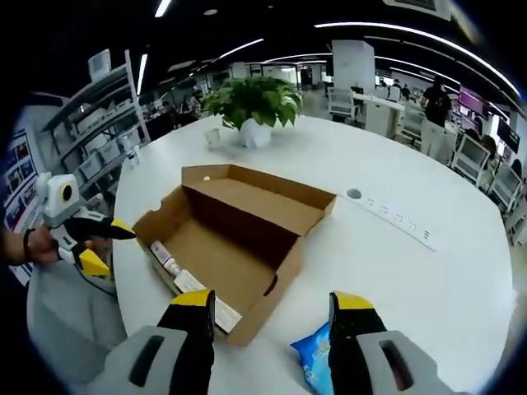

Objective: Operate the shoe box by opening the lid, removing the specified soft item, and placing it in the target area until the item is outside and the box remains undamaged.

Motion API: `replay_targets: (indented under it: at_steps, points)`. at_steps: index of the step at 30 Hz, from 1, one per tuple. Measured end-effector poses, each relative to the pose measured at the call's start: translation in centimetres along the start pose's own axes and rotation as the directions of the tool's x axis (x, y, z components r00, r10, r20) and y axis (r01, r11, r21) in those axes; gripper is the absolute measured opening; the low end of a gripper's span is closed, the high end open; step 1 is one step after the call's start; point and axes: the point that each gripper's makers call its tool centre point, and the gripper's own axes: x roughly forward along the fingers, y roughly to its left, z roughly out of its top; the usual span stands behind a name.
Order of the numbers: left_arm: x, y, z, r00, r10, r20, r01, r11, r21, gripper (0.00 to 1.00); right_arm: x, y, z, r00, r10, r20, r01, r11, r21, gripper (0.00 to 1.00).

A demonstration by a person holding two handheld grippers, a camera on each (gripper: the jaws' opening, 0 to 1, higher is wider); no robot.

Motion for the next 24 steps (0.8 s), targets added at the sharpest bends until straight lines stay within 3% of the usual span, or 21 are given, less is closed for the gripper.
replay_targets:
  at_steps: [15,24]
  points:
    - [-0.2,0.1,-0.8,1.0,-0.003,-0.005,0.003,1.0,-0.012,0.53,3.6,2.8,0.0,0.991,0.058,-0.121,-0.077,0.984,-0.161,0.55]
    - [-0.2,0.2,-0.6,1.0,-0.002,0.007,0.002,1.0,-0.02,0.53,5.0,3.3,-1.2,0.973,0.065,-0.223,-0.127,0.952,-0.279,0.58]
